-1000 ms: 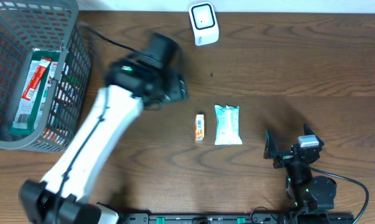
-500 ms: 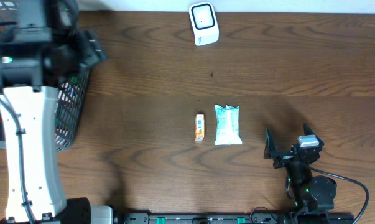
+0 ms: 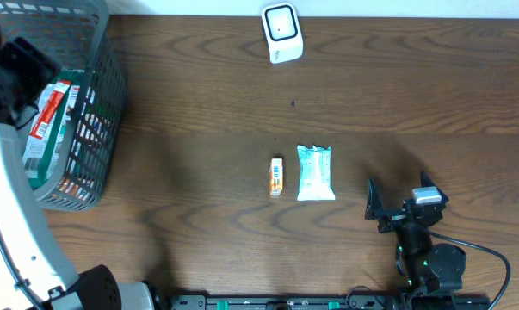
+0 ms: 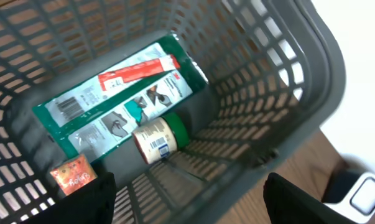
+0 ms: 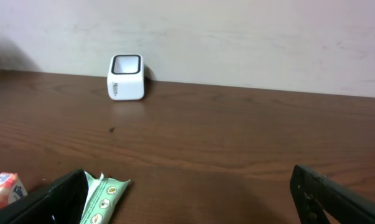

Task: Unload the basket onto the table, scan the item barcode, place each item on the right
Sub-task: 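Lower the left gripper into the basket and grasp another orange tissue pack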

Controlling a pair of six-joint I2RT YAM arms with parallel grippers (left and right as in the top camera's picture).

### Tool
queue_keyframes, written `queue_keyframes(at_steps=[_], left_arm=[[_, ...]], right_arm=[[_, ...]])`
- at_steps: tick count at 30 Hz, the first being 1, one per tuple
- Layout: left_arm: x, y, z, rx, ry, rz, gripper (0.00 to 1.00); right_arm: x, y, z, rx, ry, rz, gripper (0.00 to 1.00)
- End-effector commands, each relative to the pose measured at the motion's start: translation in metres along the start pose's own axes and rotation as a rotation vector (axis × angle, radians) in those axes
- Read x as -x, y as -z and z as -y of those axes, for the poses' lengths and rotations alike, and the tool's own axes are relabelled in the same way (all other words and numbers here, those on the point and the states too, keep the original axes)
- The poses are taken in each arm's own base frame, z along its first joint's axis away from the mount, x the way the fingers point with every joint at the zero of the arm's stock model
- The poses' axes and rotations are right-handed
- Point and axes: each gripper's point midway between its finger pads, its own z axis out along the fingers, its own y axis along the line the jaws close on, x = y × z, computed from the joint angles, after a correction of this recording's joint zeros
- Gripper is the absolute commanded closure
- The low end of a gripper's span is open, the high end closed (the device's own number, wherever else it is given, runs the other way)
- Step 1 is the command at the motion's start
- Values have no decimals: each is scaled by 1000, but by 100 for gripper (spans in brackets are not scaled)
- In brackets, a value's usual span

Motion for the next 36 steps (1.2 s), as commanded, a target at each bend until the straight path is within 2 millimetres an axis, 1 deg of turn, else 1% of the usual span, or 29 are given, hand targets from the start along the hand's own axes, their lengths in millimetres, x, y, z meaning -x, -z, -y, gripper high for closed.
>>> queue_keyframes(at_steps=[1, 6, 12, 14, 19, 23, 26, 32, 36], left_arm=[[4, -11, -14, 42, 56, -7, 24], [3, -29, -25, 80, 73, -43, 23], [-4, -63, -35, 144, 73, -109, 23], [-4, -78, -45, 204, 70, -119, 23], [-5, -97, -60, 264, 77, -140, 23], [-7, -105, -70, 288, 90, -162, 23], [-13, -108, -79, 315, 99, -198, 23], [-39, -112, -99, 393, 113, -324, 23], [-55, -118, -108, 426, 116, -381, 24]], right_arm=[[-1, 0, -3, 10, 5, -3, 1], [-1, 0, -3, 10, 5, -3, 1], [-1, 0, -3, 10, 5, -3, 1], [-1, 0, -3, 10, 5, -3, 1], [-1, 0, -3, 10, 5, -3, 1], [-1, 0, -3, 10, 5, -3, 1], [-1, 0, -3, 10, 5, -3, 1], [-1, 0, -3, 10, 5, -3, 1], [-1, 0, -3, 10, 5, -3, 1]])
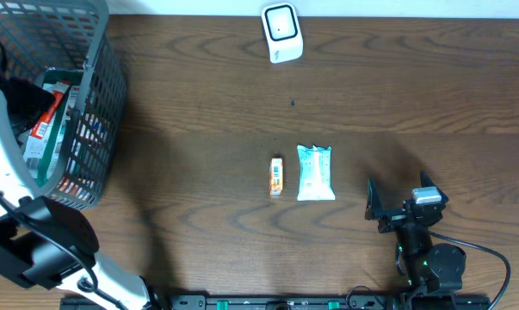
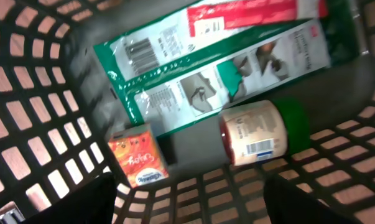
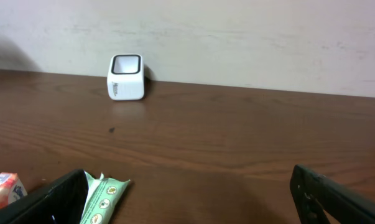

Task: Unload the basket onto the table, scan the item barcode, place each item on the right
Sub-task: 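Lower the left gripper into the basket and grasp another orange tissue pack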

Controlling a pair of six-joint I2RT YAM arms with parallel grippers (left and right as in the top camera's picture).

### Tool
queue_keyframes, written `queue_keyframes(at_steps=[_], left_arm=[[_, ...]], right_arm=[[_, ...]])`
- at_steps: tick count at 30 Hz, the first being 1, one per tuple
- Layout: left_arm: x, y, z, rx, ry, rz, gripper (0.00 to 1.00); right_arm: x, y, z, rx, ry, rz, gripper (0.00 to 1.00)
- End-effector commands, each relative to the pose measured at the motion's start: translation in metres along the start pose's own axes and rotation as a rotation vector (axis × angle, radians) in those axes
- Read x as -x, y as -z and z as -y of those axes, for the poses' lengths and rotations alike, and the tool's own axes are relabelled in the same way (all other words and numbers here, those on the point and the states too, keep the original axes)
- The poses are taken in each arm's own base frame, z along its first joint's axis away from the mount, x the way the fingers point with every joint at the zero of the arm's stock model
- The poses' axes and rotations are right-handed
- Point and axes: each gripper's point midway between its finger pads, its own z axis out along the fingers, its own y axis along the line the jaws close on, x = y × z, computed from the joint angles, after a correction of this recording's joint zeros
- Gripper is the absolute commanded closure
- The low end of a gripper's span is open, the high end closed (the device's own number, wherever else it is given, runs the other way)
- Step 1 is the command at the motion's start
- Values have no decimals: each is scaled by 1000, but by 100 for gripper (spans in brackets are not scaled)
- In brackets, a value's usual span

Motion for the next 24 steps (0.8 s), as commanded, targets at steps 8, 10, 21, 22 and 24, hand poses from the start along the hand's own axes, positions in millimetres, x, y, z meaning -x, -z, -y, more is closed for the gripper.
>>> queue_keyframes(at_steps=[8, 10, 21, 22, 24], left_arm=[[-32, -47, -32, 171, 92, -108, 24], [-39, -59, -35, 183, 98, -124, 24], [-60, -105, -42, 203, 103, -149, 25], [-62, -107, -43, 206, 103, -152, 25], [-63, -110, -46, 219, 101, -148, 25]], right_arm=[[-1, 0, -3, 10, 5, -3, 1], [-1, 0, -3, 10, 5, -3, 1], [-1, 0, -3, 10, 5, -3, 1], [-1, 0, -3, 10, 5, -3, 1], [-1, 0, -3, 10, 5, -3, 1]])
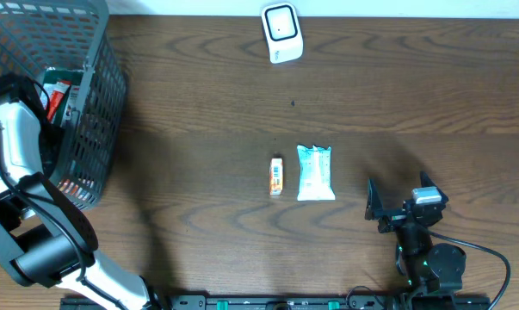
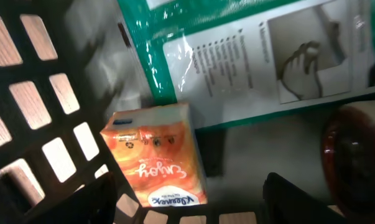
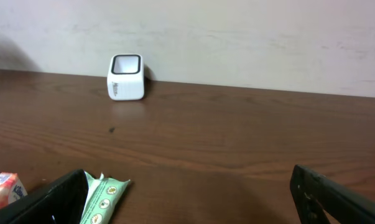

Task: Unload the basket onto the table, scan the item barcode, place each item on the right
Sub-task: 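Lower the left gripper into the basket and grasp another orange tissue pack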

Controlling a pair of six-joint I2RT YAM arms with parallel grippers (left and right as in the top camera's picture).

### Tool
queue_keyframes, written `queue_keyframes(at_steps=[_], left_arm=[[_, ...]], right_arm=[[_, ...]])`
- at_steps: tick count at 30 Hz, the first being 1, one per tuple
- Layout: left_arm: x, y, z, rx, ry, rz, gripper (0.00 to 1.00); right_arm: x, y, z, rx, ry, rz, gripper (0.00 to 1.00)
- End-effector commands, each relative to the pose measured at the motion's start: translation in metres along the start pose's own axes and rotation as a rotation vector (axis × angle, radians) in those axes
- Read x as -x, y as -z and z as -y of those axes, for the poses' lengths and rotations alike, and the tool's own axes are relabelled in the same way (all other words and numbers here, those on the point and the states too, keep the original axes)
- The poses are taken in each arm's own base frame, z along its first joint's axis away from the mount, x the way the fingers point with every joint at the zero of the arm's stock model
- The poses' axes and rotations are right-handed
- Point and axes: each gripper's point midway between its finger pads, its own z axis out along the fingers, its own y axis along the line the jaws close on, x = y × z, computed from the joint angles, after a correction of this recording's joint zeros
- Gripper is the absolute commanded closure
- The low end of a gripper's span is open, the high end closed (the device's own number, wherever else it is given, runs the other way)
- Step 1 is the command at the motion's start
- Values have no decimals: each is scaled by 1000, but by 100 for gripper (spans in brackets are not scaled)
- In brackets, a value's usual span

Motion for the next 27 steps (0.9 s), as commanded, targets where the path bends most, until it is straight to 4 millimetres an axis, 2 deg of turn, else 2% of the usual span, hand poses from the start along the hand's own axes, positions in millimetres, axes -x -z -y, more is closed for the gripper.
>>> queue_keyframes(at_steps=[1, 5, 11, 18, 21, 23, 27], left_arm=[[0, -12, -9, 47, 19, 8, 25], [3, -15, -16, 87, 18, 34, 25], [-2, -21, -20, 101, 21, 16, 24], [-12, -43, -23, 108, 25, 7, 24], [-14, -47, -20, 90, 25, 0, 25], [-17, -47, -15, 63, 27, -17, 32], [-19, -45, 4, -37, 34, -49, 34]], right_arm=[[-1, 0, -3, 10, 5, -3, 1], [-1, 0, -3, 10, 5, -3, 1], [-1, 0, -3, 10, 5, -3, 1], [-1, 0, -3, 10, 5, -3, 1], [-1, 0, -3, 10, 5, -3, 1], [-1, 0, -3, 10, 5, -3, 1], [-1, 0, -3, 10, 5, -3, 1]])
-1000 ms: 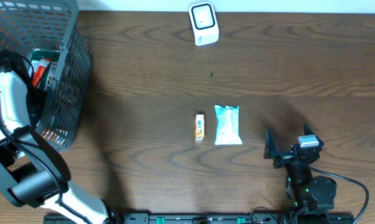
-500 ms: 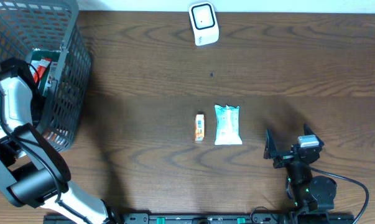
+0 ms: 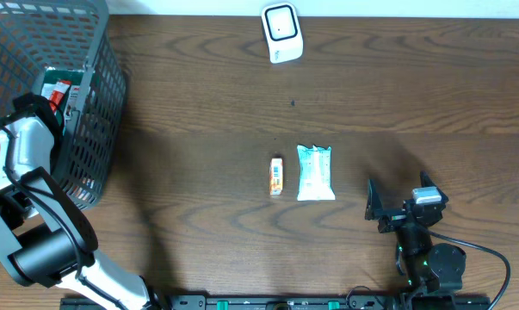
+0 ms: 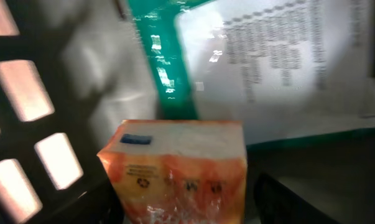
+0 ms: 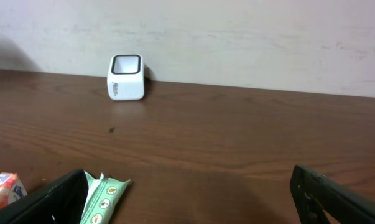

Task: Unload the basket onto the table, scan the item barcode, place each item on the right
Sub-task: 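Lower the left gripper into the basket and grasp another orange tissue pack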

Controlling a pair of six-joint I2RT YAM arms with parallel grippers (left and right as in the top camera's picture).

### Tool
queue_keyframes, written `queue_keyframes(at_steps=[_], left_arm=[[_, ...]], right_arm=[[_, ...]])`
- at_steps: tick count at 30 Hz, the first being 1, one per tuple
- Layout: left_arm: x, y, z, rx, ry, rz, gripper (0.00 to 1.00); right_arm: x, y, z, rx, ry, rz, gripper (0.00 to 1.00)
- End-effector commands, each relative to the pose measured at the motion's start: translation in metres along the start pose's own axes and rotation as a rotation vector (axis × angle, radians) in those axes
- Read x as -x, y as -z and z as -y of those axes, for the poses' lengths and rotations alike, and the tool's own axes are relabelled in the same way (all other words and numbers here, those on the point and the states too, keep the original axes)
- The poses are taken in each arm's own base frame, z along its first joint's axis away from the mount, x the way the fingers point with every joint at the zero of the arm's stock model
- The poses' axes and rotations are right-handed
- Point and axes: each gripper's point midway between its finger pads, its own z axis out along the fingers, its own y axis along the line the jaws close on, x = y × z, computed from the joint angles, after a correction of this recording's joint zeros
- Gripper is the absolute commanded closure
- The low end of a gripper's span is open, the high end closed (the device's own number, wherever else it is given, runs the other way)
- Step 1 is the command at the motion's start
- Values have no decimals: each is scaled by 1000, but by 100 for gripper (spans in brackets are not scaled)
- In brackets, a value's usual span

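My left gripper [image 4: 187, 210] is down inside the grey basket [image 3: 95, 129], open, with one dark finger on each side of an orange tissue pack [image 4: 181, 165]. Whether the fingers touch the pack cannot be told. Behind the pack lies a green-and-white flat package [image 4: 280, 68]. The white barcode scanner [image 3: 281, 33] stands at the table's far edge, and also shows in the right wrist view as the scanner [image 5: 125, 77]. My right gripper [image 5: 190, 199] rests open near the front right of the table.
A small orange pack [image 3: 276, 176] and a mint-green pouch [image 3: 315, 172] lie mid-table, just left of the right gripper. The basket's mesh walls [image 4: 25, 99] close in round the left gripper. My left arm [image 3: 22, 151] reaches over the basket rim.
The left gripper has come down closer to the orange tissue pack, which now fills the space between its fingers. The right arm and the table items have not moved.
The left gripper first stood open high over the basket, looking down on the green package, a jar and the orange pack. It was then lower inside the basket, then close above the orange pack, and now straddles it. The right arm stayed still throughout.
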Motion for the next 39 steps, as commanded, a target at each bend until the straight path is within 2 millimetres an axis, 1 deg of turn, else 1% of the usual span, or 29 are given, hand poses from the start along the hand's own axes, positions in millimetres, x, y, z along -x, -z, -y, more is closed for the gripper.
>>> queue_keyframes(at_steps=[1, 6, 9, 11, 12, 15, 21, 22, 24, 26, 29, 31, 34, 39], left_arm=[[-3, 1, 18, -100, 18, -46, 34], [-6, 8, 52, -281, 4, -90, 34], [-2, 12, 65, -347, 2, -82, 35], [4, 14, 69, -365, -9, -59, 35], [6, 15, 71, -371, -25, -48, 35], [13, 28, 74, -394, -79, -9, 34], [20, 67, 70, -447, -86, 67, 33], [20, 76, 67, -454, -85, 83, 29], [20, 88, 64, -468, -84, 103, 27], [19, 94, 60, -468, -82, 114, 24], [18, 92, 50, -416, -76, 121, 21], [16, 84, 40, -360, -72, 113, 21], [10, 67, 32, -303, -72, 90, 21], [5, 44, 34, -278, -76, 53, 22]], right_arm=[[-1, 0, -3, 10, 5, -4, 1], [-1, 0, -3, 10, 5, -4, 1], [-1, 0, -3, 10, 5, -4, 1], [-1, 0, -3, 10, 5, -4, 1], [-1, 0, -3, 10, 5, -4, 1], [-1, 0, -3, 10, 5, -4, 1], [-1, 0, -3, 10, 5, -4, 1], [-1, 0, -3, 10, 5, -4, 1], [-1, 0, -3, 10, 5, -4, 1], [-1, 0, -3, 10, 5, -4, 1], [-1, 0, -3, 10, 5, -4, 1], [-1, 0, -3, 10, 5, -4, 1], [-1, 0, -3, 10, 5, -4, 1], [-1, 0, -3, 10, 5, -4, 1]])
